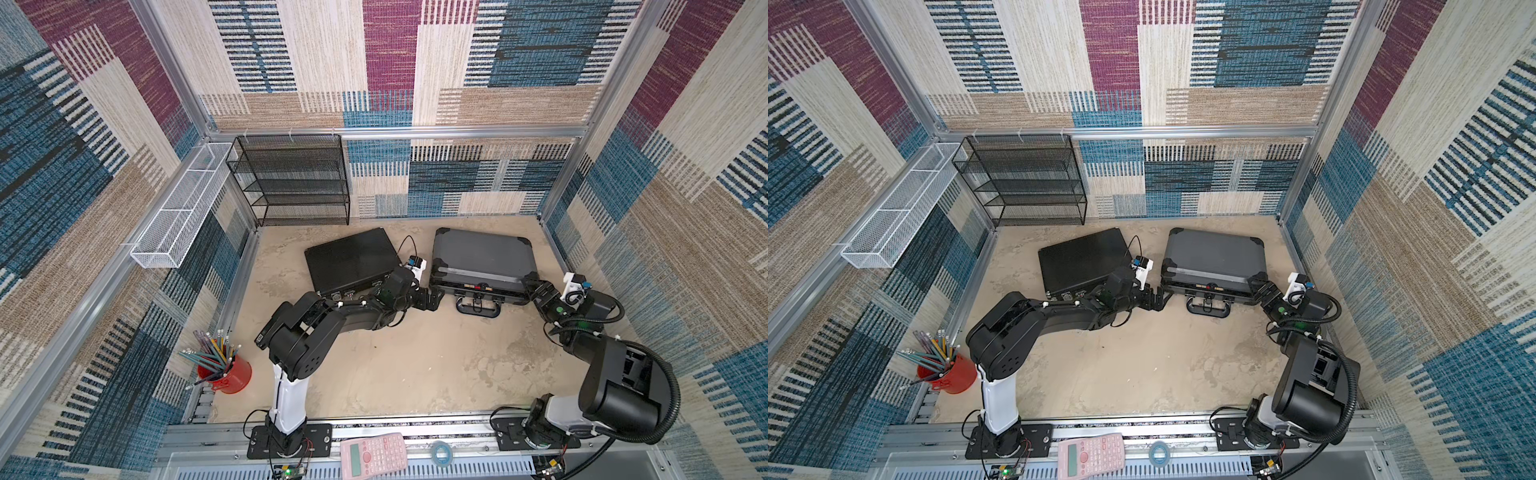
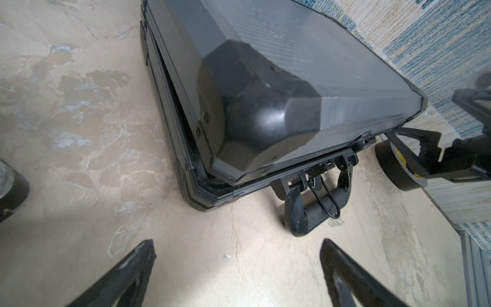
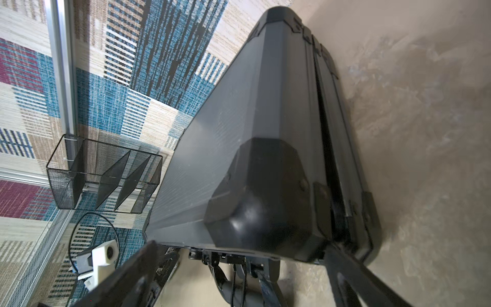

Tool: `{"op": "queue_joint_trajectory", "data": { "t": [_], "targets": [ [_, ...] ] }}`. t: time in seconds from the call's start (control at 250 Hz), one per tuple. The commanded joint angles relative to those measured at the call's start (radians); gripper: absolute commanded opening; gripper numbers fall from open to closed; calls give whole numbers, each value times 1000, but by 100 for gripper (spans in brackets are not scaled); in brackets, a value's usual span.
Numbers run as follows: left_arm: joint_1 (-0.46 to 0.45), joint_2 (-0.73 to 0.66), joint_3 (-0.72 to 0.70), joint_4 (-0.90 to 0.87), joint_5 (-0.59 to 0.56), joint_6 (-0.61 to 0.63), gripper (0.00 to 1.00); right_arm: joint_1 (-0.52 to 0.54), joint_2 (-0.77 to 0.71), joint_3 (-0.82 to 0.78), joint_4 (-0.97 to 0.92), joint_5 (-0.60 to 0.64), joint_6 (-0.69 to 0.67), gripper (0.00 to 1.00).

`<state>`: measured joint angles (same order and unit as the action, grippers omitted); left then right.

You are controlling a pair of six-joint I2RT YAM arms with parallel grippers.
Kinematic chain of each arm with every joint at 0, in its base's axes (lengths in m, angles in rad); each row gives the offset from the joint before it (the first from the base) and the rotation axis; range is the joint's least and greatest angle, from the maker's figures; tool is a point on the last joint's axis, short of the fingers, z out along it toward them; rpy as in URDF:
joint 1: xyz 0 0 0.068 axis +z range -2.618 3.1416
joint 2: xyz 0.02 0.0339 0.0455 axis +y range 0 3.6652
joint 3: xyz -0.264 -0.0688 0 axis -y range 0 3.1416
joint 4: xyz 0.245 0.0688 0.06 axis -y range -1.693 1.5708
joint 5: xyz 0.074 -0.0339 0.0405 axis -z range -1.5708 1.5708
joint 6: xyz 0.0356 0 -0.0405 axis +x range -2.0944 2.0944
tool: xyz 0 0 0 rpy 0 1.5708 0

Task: Open the poker set cases
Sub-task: Open the case lid on the poker set case.

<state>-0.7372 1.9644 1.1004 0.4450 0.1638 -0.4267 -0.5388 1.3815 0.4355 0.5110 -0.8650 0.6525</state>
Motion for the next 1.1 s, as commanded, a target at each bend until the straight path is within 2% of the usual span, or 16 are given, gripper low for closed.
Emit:
{"op": "queue_joint_trajectory", "data": {
  "t": [0.0,0.356,0.552,0.776,0.908,0.972,1.004,1.096],
  "targets": [
    [4,9,23,-18,27,5,97,-1,-16,14,73,-50,32,99],
    [18,44,77,-48,71,-9,91,0,-21,48,134,-113,135,99],
    [33,93,179,-163,78,-18,84,-1,-53,71,109,-101,142,99],
    [61,156,274,-268,97,-59,71,1,-62,118,88,-86,152,100],
    [65,189,333,-316,98,-49,66,1,-49,138,96,-89,163,99],
    [65,209,372,-348,100,-37,61,3,-49,142,97,-87,167,99],
    [65,219,394,-369,98,-31,55,4,-50,144,97,-87,168,99],
    [65,248,453,-422,96,-11,51,6,-50,150,97,-86,171,99]
  ]
}}
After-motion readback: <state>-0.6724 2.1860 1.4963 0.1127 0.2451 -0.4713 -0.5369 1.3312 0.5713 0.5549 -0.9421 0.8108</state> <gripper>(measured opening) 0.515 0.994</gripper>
